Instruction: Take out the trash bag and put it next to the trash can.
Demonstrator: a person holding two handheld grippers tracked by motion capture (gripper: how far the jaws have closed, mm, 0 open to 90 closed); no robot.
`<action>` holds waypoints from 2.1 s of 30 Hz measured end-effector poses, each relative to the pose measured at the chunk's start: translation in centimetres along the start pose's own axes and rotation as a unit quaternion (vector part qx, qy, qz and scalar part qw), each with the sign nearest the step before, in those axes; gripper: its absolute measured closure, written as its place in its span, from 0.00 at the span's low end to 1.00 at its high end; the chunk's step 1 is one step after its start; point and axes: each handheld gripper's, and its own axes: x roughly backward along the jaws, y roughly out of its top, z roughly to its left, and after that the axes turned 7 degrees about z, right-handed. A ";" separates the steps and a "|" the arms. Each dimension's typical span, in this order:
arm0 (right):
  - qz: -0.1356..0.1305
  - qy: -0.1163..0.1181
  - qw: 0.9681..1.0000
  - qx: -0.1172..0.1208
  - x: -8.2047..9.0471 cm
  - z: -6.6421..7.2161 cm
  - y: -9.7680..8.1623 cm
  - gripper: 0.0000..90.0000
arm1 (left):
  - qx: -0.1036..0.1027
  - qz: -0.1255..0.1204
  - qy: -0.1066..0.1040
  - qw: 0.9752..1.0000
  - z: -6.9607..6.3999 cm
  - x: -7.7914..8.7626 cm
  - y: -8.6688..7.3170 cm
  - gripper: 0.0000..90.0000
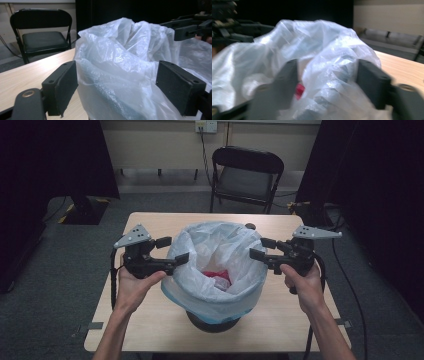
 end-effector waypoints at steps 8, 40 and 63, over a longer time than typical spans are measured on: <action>-0.002 -0.049 0.999 0.017 0.2 0.0 0.7 0.83 | 0.004 0.000 0.035 0.999 0.2 -0.2 -0.1 0.46; -0.054 0.177 0.982 0.038 -1.8 6.1 7.5 0.86 | -0.050 -0.096 -0.090 0.990 -5.9 -0.6 8.4 1.00; -0.057 0.151 0.986 0.045 -1.3 7.3 9.9 1.00 | -0.002 -0.132 -0.108 0.985 -4.5 -1.5 7.5 0.14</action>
